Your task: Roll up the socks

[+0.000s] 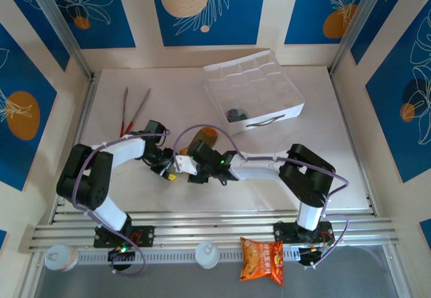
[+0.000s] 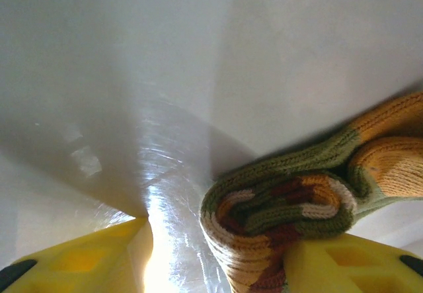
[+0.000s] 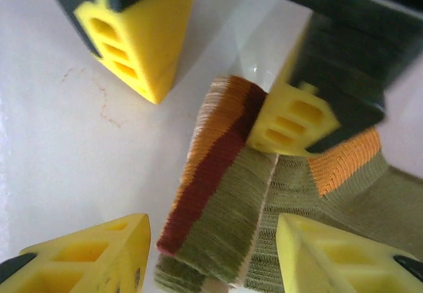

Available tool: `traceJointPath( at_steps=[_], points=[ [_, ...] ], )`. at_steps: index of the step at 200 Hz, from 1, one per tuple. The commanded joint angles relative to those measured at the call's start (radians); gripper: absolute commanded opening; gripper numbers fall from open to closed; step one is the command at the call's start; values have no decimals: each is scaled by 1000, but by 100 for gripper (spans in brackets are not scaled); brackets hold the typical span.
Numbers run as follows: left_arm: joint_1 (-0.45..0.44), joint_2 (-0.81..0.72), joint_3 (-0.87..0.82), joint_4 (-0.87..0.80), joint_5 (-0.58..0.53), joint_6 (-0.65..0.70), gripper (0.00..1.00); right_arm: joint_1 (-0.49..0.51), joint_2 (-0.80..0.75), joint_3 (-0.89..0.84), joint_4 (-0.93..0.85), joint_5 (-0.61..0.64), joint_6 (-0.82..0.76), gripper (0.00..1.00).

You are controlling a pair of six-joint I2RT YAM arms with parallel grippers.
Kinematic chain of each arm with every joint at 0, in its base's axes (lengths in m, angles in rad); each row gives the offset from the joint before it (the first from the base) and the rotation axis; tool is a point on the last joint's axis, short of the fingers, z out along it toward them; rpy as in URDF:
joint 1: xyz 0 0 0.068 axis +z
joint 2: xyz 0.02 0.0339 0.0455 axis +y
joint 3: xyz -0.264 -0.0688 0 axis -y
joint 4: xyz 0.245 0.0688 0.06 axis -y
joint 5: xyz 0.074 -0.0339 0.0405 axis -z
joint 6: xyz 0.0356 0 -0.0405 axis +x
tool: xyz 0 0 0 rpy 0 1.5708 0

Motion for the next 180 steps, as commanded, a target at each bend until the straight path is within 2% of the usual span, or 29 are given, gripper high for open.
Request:
traceJointPath(
  at_steps=[1,29,52,66,85,91,121,147,180],
  points=[
    [-16,92,-60,-137,-100,4,54,39,18,4,47,135,-158,52],
    [-12,94,-53,-138,-93,7,54,62,101,50,56,191,-204,49],
    [-8,88,-55,-132,-85,11,54,46,197,118,17,240,-179,38],
    [-4,79,-54,-130,-79,13,54,27,243,161,-31,259,-121,28],
    [5,43,-53,-133,-74,14,55,9,259,176,-87,220,-45,5],
    [10,21,-52,-135,-72,11,57,5,255,175,-102,192,-27,0],
    [45,-162,-59,-172,-109,-36,70,-16,228,152,-198,-64,81,0],
    [86,-294,-85,-177,-115,-60,74,-58,282,187,-311,-328,222,0],
    [102,-402,-103,-240,-124,-72,75,-105,356,192,-320,-472,378,0]
  ],
)
